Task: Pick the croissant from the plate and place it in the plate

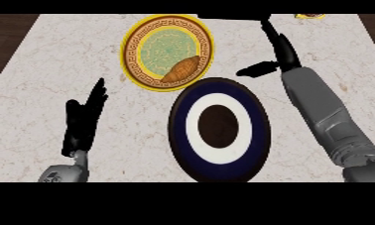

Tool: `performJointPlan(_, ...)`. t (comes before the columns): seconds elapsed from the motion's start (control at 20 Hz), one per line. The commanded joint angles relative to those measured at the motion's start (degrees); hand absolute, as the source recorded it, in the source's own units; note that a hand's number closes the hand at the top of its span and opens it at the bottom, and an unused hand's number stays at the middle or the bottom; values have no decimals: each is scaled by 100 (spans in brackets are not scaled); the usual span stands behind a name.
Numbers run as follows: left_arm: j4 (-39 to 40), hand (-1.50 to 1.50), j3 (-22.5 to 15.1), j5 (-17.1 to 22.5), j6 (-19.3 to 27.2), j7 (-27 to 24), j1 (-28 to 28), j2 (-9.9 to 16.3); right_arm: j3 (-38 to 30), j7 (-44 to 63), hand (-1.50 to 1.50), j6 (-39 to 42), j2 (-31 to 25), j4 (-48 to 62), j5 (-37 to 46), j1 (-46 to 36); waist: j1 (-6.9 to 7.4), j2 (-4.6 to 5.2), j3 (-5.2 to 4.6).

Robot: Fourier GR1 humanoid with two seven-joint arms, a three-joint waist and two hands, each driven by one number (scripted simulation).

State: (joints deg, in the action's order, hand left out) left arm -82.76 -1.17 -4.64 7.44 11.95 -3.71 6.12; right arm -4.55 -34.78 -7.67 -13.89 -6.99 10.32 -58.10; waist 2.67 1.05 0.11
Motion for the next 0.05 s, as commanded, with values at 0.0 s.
performJointPlan(0.0,152,0,-6,-8,-85,-82,-64,11,13,-201,-150,-286,44,66,85,244,-8,7,0)
